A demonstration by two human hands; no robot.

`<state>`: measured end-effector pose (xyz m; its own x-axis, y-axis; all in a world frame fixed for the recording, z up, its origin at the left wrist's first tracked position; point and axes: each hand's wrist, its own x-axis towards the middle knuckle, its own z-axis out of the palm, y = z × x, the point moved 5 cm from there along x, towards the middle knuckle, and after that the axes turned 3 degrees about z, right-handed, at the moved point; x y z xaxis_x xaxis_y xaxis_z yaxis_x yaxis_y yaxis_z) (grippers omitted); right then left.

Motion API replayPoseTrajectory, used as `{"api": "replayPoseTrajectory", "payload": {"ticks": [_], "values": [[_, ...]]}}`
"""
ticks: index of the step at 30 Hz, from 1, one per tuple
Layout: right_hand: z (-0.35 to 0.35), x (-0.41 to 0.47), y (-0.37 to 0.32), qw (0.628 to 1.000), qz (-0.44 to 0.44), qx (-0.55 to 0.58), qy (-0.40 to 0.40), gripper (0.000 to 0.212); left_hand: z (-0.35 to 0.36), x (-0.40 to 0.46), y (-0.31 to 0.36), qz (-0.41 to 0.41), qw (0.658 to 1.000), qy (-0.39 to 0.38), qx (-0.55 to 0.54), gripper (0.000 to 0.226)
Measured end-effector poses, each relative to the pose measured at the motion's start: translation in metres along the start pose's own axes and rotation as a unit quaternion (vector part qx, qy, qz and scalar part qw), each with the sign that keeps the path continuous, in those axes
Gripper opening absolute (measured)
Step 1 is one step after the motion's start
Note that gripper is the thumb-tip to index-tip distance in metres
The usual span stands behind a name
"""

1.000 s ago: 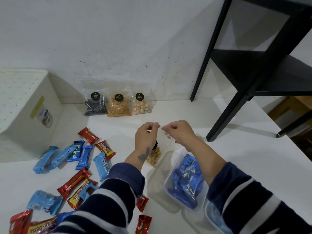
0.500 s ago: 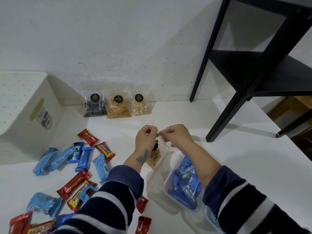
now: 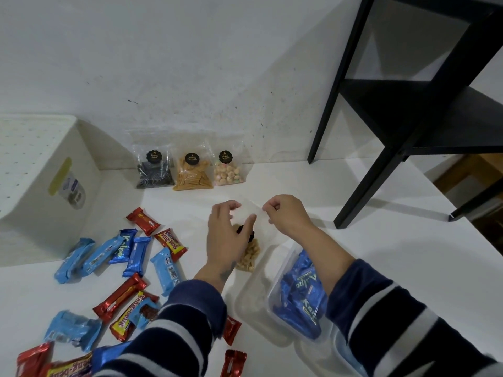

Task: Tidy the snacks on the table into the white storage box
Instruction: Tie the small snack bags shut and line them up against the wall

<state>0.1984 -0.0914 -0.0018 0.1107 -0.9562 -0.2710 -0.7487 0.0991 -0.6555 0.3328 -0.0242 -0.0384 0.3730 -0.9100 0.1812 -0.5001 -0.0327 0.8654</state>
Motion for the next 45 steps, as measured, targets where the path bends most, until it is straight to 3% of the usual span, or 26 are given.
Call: {"api": "replayPoseTrajectory", "payload": {"ticks": [2,4,7,9,13,15,20,22,26,34,45], "values": [[0.000,0.004,0.000,1.000,-0.002,0.003,-0.004,0.029,0.000,-0.009,-0.016,0.034,0.997,-0.047,0.058,0.060],[0.001,0.008,0.002,1.000,-0.002,0.010,-0.009,0.027,0.006,-0.018,-0.033,0.017,0.991,-0.119,0.067,0.079],[0.001,0.011,0.005,1.000,-0.003,0.026,-0.002,0.020,0.013,-0.023,-0.042,-0.011,0.986,-0.154,0.066,0.092],[0.001,0.009,0.008,0.998,-0.002,0.069,0.011,0.009,0.013,-0.022,-0.041,-0.025,0.990,-0.133,0.046,0.089],[0.024,0.002,0.027,0.978,0.069,0.198,-0.008,0.054,0.014,-0.016,-0.043,-0.032,0.993,-0.098,0.054,0.082],[0.040,0.004,0.034,0.968,0.088,0.234,-0.014,0.061,0.017,-0.015,-0.045,-0.024,0.992,-0.100,0.072,0.082],[0.049,0.026,0.039,0.952,0.072,0.287,0.078,0.071,0.021,-0.012,-0.057,-0.018,0.988,-0.102,0.115,0.095],[0.041,0.041,0.035,0.955,0.043,0.280,0.089,0.068,0.024,-0.010,-0.067,0.005,0.973,-0.123,0.197,0.095],[0.011,0.082,0.025,0.958,-0.004,0.266,0.110,0.051,0.030,-0.015,-0.072,0.072,0.936,-0.146,0.313,0.071],[-0.007,0.178,0.005,0.957,-0.022,0.265,0.119,0.026,0.033,-0.011,-0.073,0.047,0.932,-0.142,0.329,0.066],[-0.007,0.220,-0.007,0.968,0.016,0.225,0.112,0.032,0.035,-0.009,-0.079,0.052,0.929,-0.135,0.340,0.063]]}}
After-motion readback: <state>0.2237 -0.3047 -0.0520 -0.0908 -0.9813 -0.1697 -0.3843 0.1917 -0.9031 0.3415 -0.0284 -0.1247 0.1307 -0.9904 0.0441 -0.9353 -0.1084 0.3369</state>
